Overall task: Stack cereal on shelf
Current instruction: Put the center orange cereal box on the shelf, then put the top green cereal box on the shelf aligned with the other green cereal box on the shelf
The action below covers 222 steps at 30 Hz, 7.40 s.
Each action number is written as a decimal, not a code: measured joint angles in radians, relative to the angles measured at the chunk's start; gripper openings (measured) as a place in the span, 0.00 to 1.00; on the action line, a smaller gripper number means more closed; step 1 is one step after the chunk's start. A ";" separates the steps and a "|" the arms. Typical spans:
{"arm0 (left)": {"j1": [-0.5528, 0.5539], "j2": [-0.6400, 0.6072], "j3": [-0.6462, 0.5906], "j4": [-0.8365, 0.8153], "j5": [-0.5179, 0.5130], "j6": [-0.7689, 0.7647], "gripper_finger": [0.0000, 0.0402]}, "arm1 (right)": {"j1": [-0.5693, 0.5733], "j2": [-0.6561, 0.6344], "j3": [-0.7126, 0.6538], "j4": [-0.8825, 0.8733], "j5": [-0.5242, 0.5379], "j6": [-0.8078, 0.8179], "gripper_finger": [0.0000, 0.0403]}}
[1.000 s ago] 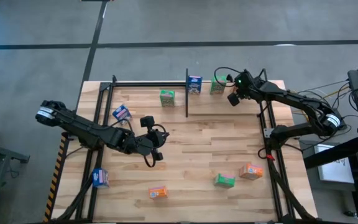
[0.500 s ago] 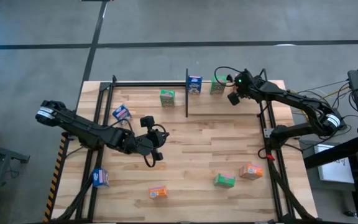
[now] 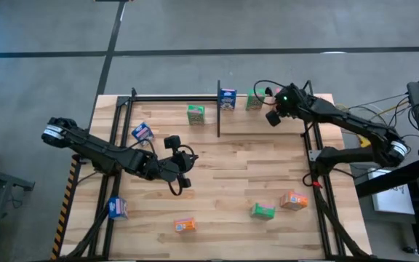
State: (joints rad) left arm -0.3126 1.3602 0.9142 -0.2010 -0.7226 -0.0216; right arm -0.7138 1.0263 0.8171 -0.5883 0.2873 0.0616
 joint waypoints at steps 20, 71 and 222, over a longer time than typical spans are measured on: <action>0.000 0.000 0.000 0.124 0.000 -0.149 0.00 | 0.472 -0.436 -0.312 0.492 -0.201 -0.050 0.03; 0.917 0.208 0.105 0.041 0.868 0.459 0.69 | 0.482 -0.533 -0.381 0.559 -0.400 -0.150 0.03; 0.568 0.710 0.859 0.085 0.773 0.248 0.35 | 0.482 -0.772 -0.411 0.541 -0.736 -0.368 0.03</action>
State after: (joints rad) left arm 0.2549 2.0697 1.7733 -0.1162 0.0505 0.2261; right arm -0.2314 0.2546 0.4065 -0.0471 -0.4492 -0.3065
